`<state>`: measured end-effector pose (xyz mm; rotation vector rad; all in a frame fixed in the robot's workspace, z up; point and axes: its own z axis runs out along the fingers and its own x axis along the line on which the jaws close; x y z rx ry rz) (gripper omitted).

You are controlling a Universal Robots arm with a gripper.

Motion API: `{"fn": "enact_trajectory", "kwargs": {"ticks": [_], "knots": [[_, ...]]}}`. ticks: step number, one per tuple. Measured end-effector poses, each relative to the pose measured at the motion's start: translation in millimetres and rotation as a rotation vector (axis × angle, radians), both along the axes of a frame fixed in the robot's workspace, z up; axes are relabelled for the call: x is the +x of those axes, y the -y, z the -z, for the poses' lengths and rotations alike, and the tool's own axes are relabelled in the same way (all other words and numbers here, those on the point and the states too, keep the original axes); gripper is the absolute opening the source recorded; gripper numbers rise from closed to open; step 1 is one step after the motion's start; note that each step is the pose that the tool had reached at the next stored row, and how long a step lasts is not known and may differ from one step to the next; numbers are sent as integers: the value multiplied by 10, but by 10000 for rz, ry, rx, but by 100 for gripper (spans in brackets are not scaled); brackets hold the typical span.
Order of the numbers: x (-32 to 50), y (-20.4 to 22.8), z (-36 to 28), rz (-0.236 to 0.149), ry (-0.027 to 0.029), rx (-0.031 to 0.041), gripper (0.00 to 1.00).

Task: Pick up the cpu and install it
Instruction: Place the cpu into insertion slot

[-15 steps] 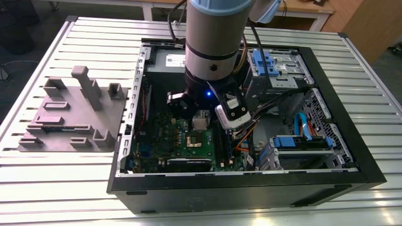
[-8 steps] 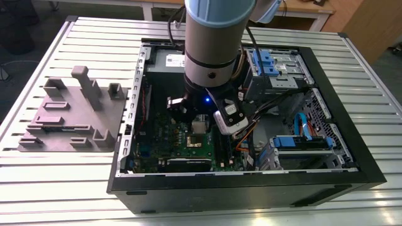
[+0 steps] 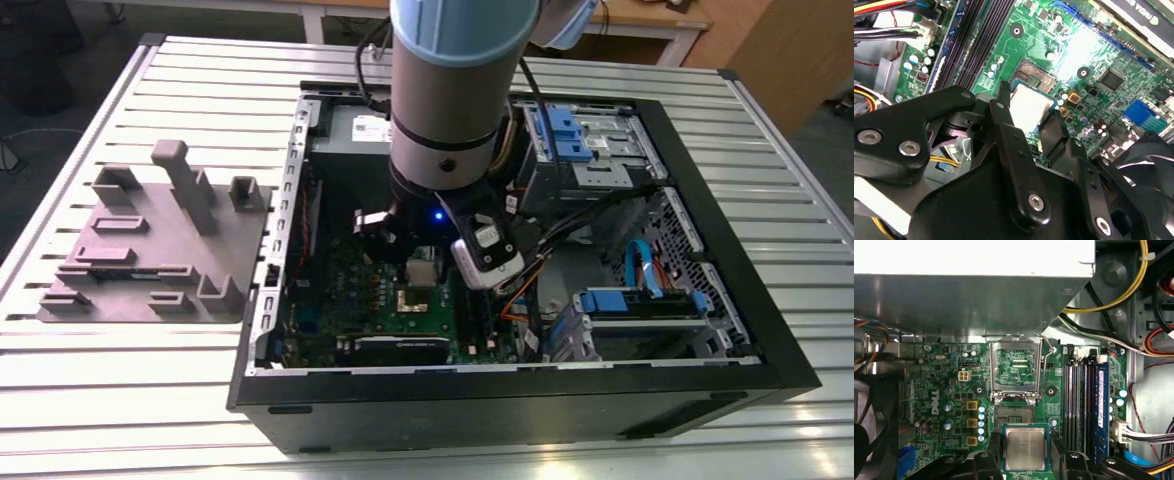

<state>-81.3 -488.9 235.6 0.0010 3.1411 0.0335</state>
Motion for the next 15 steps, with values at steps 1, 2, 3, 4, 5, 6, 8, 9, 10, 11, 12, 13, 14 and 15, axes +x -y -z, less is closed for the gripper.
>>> {"fn": "enact_trajectory", "kwargs": {"ticks": [1,2,3,4,5,6,8,9,10,11,12,13,14,15], "knots": [[-14,0,6,-1,-1,0,47],[-24,-1,23,-2,1,3,47],[-32,-1,40,-1,0,1,47],[-33,0,57,-1,-1,-1,47],[-33,0,73,-2,-2,-18,47],[-33,0,88,-2,-1,-43,47],[-33,0,119,2,-1,-89,47],[-33,0,138,14,-2,-98,47],[-33,0,156,37,-2,-99,47],[-33,0,174,55,-1,-99,47],[-34,0,192,70,-1,-99,47],[-34,0,210,82,-1,-99,47],[-34,0,229,93,-1,-99,47],[-34,0,245,97,-1,-98,47]]}}
